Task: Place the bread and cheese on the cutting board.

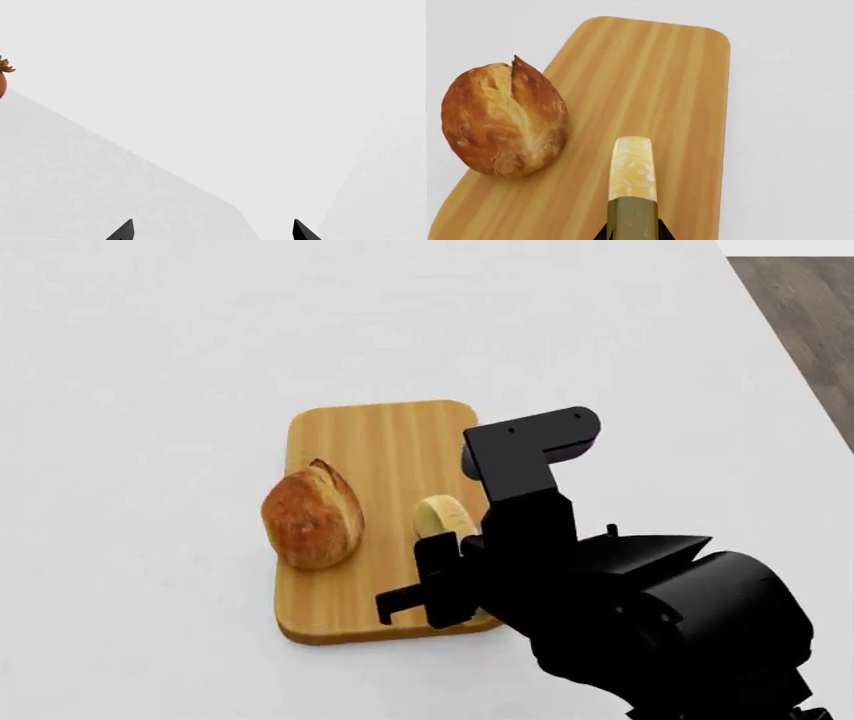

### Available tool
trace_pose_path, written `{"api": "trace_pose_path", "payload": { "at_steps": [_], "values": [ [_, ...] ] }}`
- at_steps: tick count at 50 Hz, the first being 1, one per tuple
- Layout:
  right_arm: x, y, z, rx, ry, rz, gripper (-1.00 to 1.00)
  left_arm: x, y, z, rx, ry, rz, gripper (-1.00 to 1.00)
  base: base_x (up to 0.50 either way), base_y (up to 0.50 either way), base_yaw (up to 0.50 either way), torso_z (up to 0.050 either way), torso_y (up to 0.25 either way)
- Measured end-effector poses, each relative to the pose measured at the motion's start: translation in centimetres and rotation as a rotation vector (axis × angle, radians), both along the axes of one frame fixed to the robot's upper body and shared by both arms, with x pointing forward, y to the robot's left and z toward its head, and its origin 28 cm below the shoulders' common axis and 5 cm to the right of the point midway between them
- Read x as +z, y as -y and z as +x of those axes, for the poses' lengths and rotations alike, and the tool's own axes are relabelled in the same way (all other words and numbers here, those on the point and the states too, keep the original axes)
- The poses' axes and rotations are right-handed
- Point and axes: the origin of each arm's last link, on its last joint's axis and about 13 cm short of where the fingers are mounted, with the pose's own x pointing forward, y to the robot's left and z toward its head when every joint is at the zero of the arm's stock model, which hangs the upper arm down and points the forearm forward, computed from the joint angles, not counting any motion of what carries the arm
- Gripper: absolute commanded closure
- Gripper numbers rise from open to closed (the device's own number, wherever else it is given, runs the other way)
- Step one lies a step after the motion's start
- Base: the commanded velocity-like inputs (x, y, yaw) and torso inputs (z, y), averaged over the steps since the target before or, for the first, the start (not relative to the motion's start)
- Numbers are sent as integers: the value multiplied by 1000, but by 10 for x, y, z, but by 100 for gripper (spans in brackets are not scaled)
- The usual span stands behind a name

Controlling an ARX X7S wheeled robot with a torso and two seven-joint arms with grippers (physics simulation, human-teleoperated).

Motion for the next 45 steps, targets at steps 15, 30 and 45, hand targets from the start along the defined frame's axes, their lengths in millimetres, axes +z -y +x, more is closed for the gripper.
{"api": "trace_pose_path", "payload": {
  "at_steps": [15,30,45],
  "values": [
    [-5,1,0,7,-7,16,-100,0,0,0,-2,1,-2,-100,5,2,5,0,0],
    [-8,0,-4,0,-7,-17,-100,1,0,-1,-4,2,-2,-100,0,0,0,0,0],
    [23,-5,-12,21,85,-24,-100,1,0,-1,-4,4,-3,-100,0,0,0,0,0]
  ]
}}
